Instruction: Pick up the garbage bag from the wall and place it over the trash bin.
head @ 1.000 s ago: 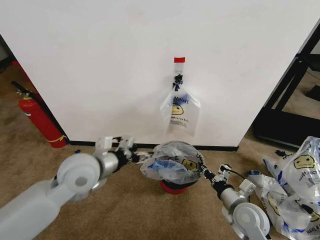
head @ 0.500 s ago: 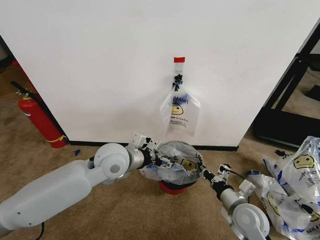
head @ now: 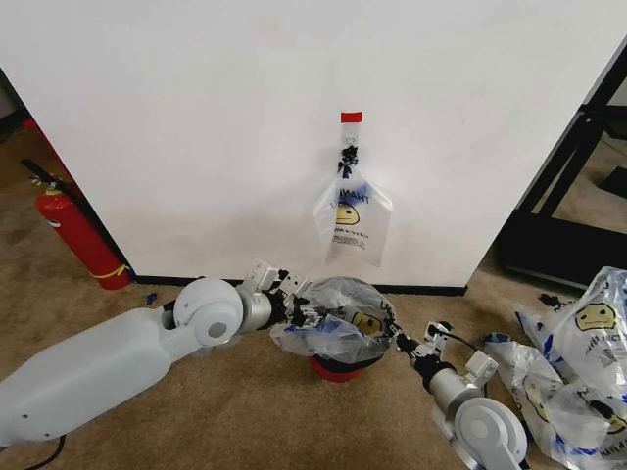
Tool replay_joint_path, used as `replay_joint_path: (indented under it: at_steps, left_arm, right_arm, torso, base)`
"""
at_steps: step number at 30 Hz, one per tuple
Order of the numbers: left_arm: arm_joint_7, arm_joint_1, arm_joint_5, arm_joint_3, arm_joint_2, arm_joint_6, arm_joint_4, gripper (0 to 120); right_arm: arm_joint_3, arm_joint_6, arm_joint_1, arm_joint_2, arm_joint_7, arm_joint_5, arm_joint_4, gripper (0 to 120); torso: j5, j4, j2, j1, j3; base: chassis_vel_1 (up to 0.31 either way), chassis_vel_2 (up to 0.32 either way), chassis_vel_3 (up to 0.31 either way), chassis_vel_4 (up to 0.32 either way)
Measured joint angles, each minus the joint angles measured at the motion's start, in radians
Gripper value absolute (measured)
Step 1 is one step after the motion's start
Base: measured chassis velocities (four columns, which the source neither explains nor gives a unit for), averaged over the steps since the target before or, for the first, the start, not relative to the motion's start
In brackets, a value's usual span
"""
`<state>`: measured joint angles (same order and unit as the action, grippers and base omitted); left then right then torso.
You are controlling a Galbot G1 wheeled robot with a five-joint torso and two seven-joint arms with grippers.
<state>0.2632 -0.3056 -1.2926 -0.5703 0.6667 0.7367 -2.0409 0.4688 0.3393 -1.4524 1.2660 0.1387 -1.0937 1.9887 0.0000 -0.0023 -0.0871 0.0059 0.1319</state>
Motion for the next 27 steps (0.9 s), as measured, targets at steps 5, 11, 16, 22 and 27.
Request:
replay_joint_path:
  at_steps: [5,11,16,22,27]
  left_arm:
    - [-0.063,0.016,0.021,-0.025,-0.003,0.0,-0.006,63]
    - [-0.077,0.038,0.052,-0.066,0.006,-0.001,0.023,69]
    - [-0.097,0.038,0.065,-0.08,0.0,-0.001,0.03,69]
    - [-0.107,0.038,0.078,-0.098,0.008,-0.001,0.032,59]
    - [-0.073,0.022,0.073,-0.082,0.01,-0.001,0.031,38]
  right_arm:
    - [0.001,0.002,-0.004,-0.001,0.001,0.001,0.003,0]
    - [-0.001,0.003,-0.005,-0.001,0.003,0.001,0.008,0]
    - [-0.003,0.003,-0.007,-0.001,0.003,0.0,0.011,0]
    - [-0.007,0.004,-0.001,-0.001,0.007,-0.001,0.011,0]
    - [-0.007,0.004,-0.001,-0.001,0.01,-0.002,0.013,0]
  torso:
    - [0.0,0.0001,0.0,0.0,0.0]
    - [0.0,-0.0001,0.0,0.0,0.0]
    - [0.0,0.0001,0.0,0.0,0.0]
    - [0.0,0.0,0.0,0.0,0.0]
    - [0.0,0.0,0.0,0.0,0.0]
  base:
    - [0.0,0.0,0.0,0.0]
    - [0.0,0.0,0.0,0.0]
    - [0.0,0.0,0.0,0.0]
    - [0.0,0.0,0.0,0.0]
    - [0.0,0.0,0.0,0.0]
